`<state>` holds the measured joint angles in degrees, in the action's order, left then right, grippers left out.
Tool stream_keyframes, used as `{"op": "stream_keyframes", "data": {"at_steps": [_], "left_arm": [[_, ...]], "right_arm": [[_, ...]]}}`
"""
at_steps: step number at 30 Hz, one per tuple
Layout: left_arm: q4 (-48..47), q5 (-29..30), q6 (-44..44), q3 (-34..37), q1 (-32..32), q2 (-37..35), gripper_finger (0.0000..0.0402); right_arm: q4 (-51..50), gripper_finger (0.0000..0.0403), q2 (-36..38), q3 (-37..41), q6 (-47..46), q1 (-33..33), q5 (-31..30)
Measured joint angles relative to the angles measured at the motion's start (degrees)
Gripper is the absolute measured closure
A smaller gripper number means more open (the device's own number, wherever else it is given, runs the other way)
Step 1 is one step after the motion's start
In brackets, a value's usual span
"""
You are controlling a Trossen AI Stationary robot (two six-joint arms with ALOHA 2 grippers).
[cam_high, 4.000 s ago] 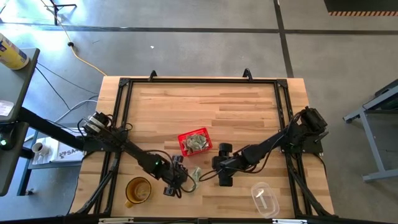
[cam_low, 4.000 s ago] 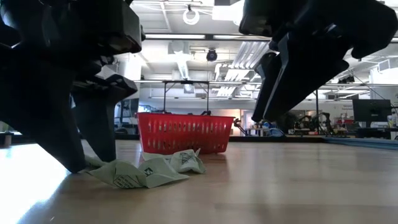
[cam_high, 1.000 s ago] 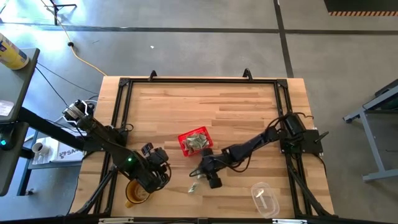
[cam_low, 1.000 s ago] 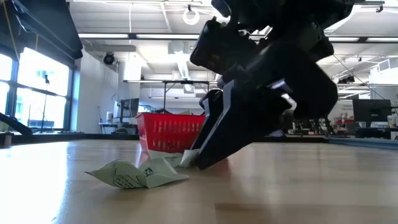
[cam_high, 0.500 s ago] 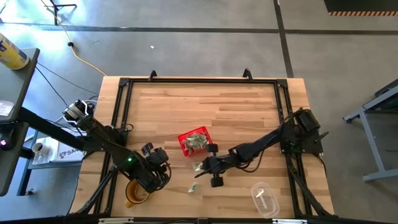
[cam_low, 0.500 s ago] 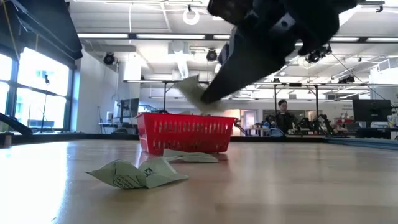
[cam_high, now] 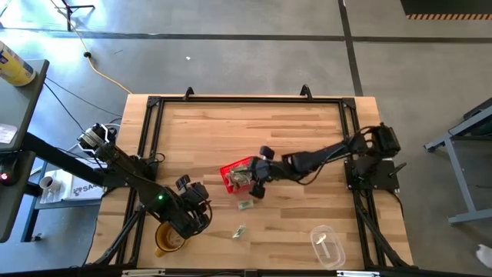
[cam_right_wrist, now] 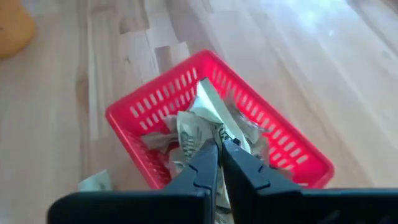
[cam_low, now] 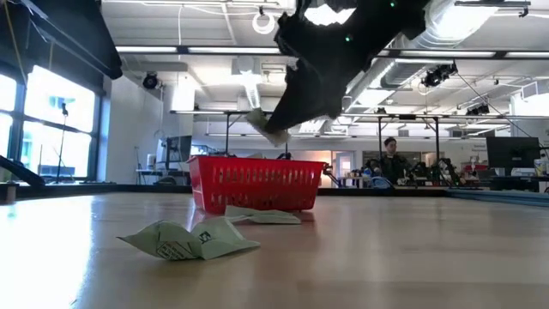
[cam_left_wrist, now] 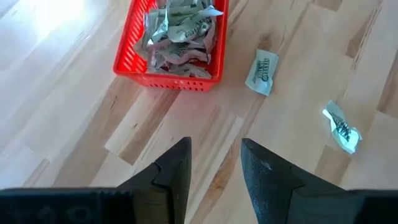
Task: Pick and place Stevia / Truvia into bins
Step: Put the stevia packet into the orange basket
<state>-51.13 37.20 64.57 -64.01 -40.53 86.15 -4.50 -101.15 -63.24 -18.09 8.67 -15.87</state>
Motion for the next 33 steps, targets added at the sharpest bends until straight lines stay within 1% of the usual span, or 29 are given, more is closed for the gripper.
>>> {"op": "stream_keyframes", "data": {"at_steps": [2,4,9,11,13,17,19,21,25,28,33], "left_arm": [[0.0,-0.6,0.2,0.0,0.0,0.0,0.0229],[0.2,-0.9,0.3,0.0,0.0,0.0,0.0229],[0.3,-1.1,0.4,0.0,0.0,0.0,0.0229],[0.2,-1.1,0.4,0.0,0.0,0.0,0.0229],[0.2,-1.5,0.4,0.0,0.0,0.0,0.0229],[0.2,-1.7,0.3,0.0,0.0,0.0,0.0229],[0.2,-1.7,0.3,0.0,0.0,0.0,0.0229],[0.2,-1.7,0.3,0.0,0.0,0.0,0.0229],[0.2,-1.7,0.2,0.0,0.0,0.0,0.0229],[0.2,-1.8,0.2,0.0,0.0,0.0,0.0229],[0.2,-2.2,0.4,0.0,0.0,0.0,0.0229]], "right_arm": [[-0.6,0.0372,-0.1,0.0,-0.2,-1.7,3.2],[-0.8,0.0344,-0.1,0.0,-2.6,-2.8,6.5],[-1.2,0.0247,0.0,0.0,-5.4,-2.9,13.8],[-0.9,0.0217,0.3,0.0,-3.1,-1.2,16.2],[-1.0,0.0199,0.4,0.0,1.5,1.8,16.1],[-3.9,0.0191,-0.9,0.0,10.0,7.8,14.9],[-4.3,0.019,-2.5,0.0,12.2,9.8,14.8],[-2.2,0.019,-4.8,0.0,12.9,11.1,14.7],[4.2,0.019,-9.2,0.0,12.1,11.8,14.6],[7.6,0.0189,-11.2,0.0,10.6,11.3,12.2],[7.8,0.0189,-11.4,0.0,10.6,10.6,8.0]]}}
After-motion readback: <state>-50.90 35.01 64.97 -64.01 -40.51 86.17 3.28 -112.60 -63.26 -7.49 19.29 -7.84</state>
